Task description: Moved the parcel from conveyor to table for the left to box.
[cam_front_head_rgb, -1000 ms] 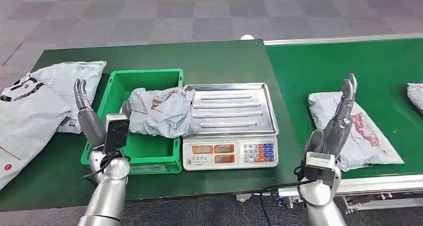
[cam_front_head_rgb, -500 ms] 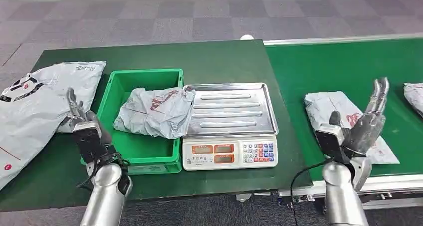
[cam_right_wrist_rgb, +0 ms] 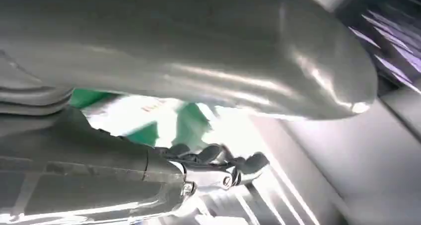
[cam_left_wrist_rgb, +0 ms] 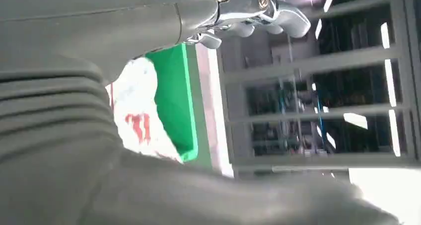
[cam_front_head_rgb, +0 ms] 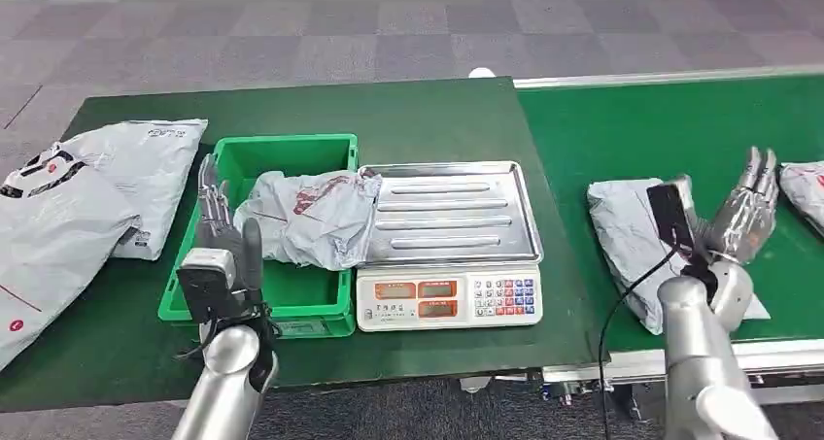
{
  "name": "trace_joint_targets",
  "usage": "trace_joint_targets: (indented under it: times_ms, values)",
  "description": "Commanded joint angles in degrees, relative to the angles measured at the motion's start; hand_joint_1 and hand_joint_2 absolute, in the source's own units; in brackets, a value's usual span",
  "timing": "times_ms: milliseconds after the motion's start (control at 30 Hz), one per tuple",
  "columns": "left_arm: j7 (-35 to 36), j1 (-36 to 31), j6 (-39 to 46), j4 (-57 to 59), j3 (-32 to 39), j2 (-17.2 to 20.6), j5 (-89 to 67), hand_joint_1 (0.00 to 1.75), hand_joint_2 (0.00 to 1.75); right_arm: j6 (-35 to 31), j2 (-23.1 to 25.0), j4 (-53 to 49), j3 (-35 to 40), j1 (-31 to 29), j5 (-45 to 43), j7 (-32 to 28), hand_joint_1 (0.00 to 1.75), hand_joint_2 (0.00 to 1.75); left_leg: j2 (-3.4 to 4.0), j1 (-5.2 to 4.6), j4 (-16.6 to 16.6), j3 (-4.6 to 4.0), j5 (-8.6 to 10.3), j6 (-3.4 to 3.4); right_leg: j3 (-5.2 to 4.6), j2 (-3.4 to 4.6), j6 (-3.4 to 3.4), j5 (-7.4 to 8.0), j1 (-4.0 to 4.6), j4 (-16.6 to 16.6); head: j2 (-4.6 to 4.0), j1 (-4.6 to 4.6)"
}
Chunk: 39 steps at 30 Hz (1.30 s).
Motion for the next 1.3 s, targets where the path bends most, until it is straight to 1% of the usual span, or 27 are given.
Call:
trace_joint_targets:
  times_ms: [33,67,133,167,200,233,267,367,400,533,567,633,733,900,967,1000,1033,1067,1100,1167,1233,1267,1300]
  values:
    - [-1.32,-0.12,-1.37,1.58,-5.96,4.33,2.44,0.00,1.75,25.11,-6.53,29.13,10.24,-15.25,10.37,17.50,0.00,0.00,0.19,0.02,-0.08,0.15,-0.02,-0.03,0.09,0.24,-0.05,0.06,0.03,-0.10,0.02,0.00]
    - [-1.51,-0.21,-1.11,1.61,-5.90,4.38,2.53,0.00,1.75,28.39,-5.69,29.57,11.08,-15.29,11.11,18.90,0.00,0.00,0.19,0.00,-0.04,0.12,-0.03,-0.02,0.05,0.22,-0.04,0.04,0.01,-0.04,0.00,0.02]
    - [-1.58,-0.62,-0.81,2.00,-6.08,4.67,2.80,0.00,1.75,32.33,-4.69,30.02,13.37,-15.20,13.09,22.52,0.00,0.00,0.18,0.02,-0.06,0.13,-0.03,-0.04,0.06,0.22,-0.06,0.04,0.03,-0.07,0.02,0.00]
    - [-1.58,-0.62,-0.81,2.00,-6.08,4.67,2.80,0.00,1.75,32.33,-4.69,30.02,13.37,-15.20,13.09,22.52,0.00,0.00,0.26,0.03,-0.13,0.22,-0.04,-0.06,0.12,0.31,-0.09,0.05,0.04,-0.13,0.00,0.02]
    - [-1.66,-0.78,-0.59,2.21,-6.11,4.72,2.90,0.00,1.75,33.22,-4.54,30.09,14.00,-15.03,13.75,23.49,0.00,0.00,0.19,0.05,-0.09,0.17,-0.04,-0.05,0.09,0.23,-0.08,0.02,0.07,-0.08,0.00,0.00]
    - [-1.75,-0.67,-0.21,2.23,-6.10,4.66,3.10,0.00,1.75,34.93,-4.67,30.31,17.10,-15.08,16.46,26.55,0.00,0.00,0.14,0.04,-0.06,0.13,-0.03,-0.03,0.04,0.18,-0.06,0.01,0.05,-0.05,0.02,0.00]
    - [-1.67,-0.60,0.44,2.36,-6.14,4.49,2.97,0.00,1.75,36.56,-4.23,30.34,18.25,-14.92,17.58,28.86,0.00,0.00,0.15,0.07,-0.12,0.19,-0.02,-0.05,0.09,0.19,-0.08,0.02,0.08,-0.11,0.02,0.00]
    - [-1.44,-0.65,0.54,2.91,-6.18,4.04,3.35,0.00,1.75,39.65,-3.31,30.95,18.81,-13.72,18.45,31.49,0.00,0.00,0.09,0.09,-0.06,0.11,-0.03,-0.02,0.07,0.14,-0.05,0.01,0.09,-0.07,0.00,0.00]
    - [-1.33,-0.72,0.57,3.21,-6.41,3.90,3.07,0.00,1.75,41.56,-3.31,31.01,19.75,-13.17,19.46,32.75,0.00,0.00,0.11,0.10,-0.13,0.21,-0.04,-0.04,0.16,0.17,-0.07,0.01,0.10,-0.14,0.02,0.00]
    - [-0.62,-1.52,1.42,4.25,-6.75,3.49,1.35,0.00,1.75,44.69,-3.34,31.36,20.41,-11.84,20.87,36.82,0.00,0.00,0.02,0.11,-0.15,0.20,-0.01,-0.03,0.20,0.08,-0.07,0.02,0.11,-0.19,0.02,0.00]
    - [-0.46,-1.89,1.41,4.39,-6.72,3.45,1.04,0.00,1.75,45.03,-3.46,31.25,20.68,-11.60,21.29,37.43,0.00,0.00,0.03,0.10,-0.20,0.26,0.01,-0.05,0.25,0.10,-0.10,0.03,0.10,-0.23,0.00,0.00]
    - [-0.22,-2.27,1.45,4.42,-6.60,3.43,0.66,0.00,1.75,45.72,-3.62,31.37,21.19,-11.46,21.97,38.35,0.00,0.00,-0.07,0.08,-0.07,0.10,0.00,-0.03,0.10,-0.02,-0.06,-0.02,0.08,-0.08,0.00,0.00]
    - [0.20,-2.32,1.34,3.77,-6.34,3.58,0.36,0.00,1.75,44.14,-3.98,30.92,22.70,-11.36,23.98,40.94,0.00,0.00,-0.06,0.10,-0.13,0.17,0.01,-0.04,0.17,0.00,-0.09,0.00,0.10,-0.16,0.00,0.00]
    - [0.21,-2.30,1.33,3.67,-6.31,3.62,0.36,0.00,1.75,44.21,-4.04,30.92,22.73,-11.44,24.03,40.98,0.00,0.00,-0.08,0.09,-0.04,0.08,0.00,-0.02,0.07,-0.03,-0.06,-0.02,0.09,-0.08,0.00,0.00]
    - [0.42,-2.30,1.18,3.80,-6.45,3.56,0.20,0.00,1.75,45.14,-4.80,31.06,24.85,-11.17,26.65,42.90,0.00,0.00,-0.04,0.10,-0.13,0.20,-0.01,-0.05,0.18,0.03,-0.10,-0.02,0.10,-0.17,0.02,0.00]
    - [0.47,-2.61,0.96,4.29,-6.59,3.49,0.21,0.00,1.75,46.13,-5.22,31.03,25.55,-10.84,27.67,43.08,0.00,0.00,-0.09,0.09,-0.09,0.13,0.00,-0.03,0.13,-0.03,-0.07,-0.03,0.09,-0.12,0.02,0.00]
    - [0.60,-3.00,1.00,5.04,-6.58,3.36,0.21,0.00,1.75,46.00,-5.67,30.86,25.49,-10.19,27.74,42.67,0.00,0.00,-0.10,0.10,-0.15,0.20,0.00,-0.04,0.21,-0.04,-0.09,-0.02,0.10,-0.19,0.00,0.00]
    - [0.62,-3.26,1.04,5.35,-6.53,3.33,0.25,0.00,1.75,45.96,-5.76,30.85,25.67,-10.03,27.96,42.49,0.00,0.00,-0.15,0.08,-0.05,0.08,0.01,-0.02,0.10,-0.10,-0.05,-0.03,0.08,-0.09,0.02,0.00]
    - [0.61,-3.72,1.18,6.36,-6.31,3.28,0.50,0.00,1.75,44.43,-5.62,30.49,24.83,-9.57,27.27,41.93,0.00,0.00,-0.23,0.11,-0.12,0.17,0.03,-0.03,0.21,-0.17,-0.07,-0.03,0.10,-0.18,0.00,0.00]
    - [0.59,-3.69,1.20,6.46,-6.24,3.38,0.52,0.00,1.75,44.36,-5.52,30.51,24.82,-9.52,27.27,41.93,0.00,0.00,-0.22,0.10,-0.09,0.13,0.02,-0.03,0.15,-0.16,-0.07,-0.04,0.10,-0.14,0.00,0.00]
    - [0.55,-3.63,1.24,6.50,-6.19,3.41,0.55,0.00,1.75,44.43,-5.42,30.53,24.81,-9.60,27.28,41.96,0.00,0.00,-0.19,0.12,-0.25,0.31,0.05,-0.05,0.34,-0.10,-0.11,0.01,0.12,-0.33,0.02,0.00]
    - [0.55,-3.63,1.24,6.50,-6.19,3.41,0.55,0.00,1.75,44.43,-5.42,30.53,24.81,-9.60,27.28,41.96,0.00,0.00,-0.16,0.07,-0.14,0.18,0.02,-0.03,0.19,-0.09,-0.08,-0.02,0.07,-0.17,0.02,0.00]
    - [0.55,-3.63,1.24,6.50,-6.19,3.41,0.55,0.00,1.75,44.43,-5.42,30.53,24.81,-9.60,27.28,41.96,0.00,0.00,-0.13,0.12,-0.33,0.38,0.06,-0.05,0.40,-0.03,-0.13,0.05,0.12,-0.41,0.00,0.00]
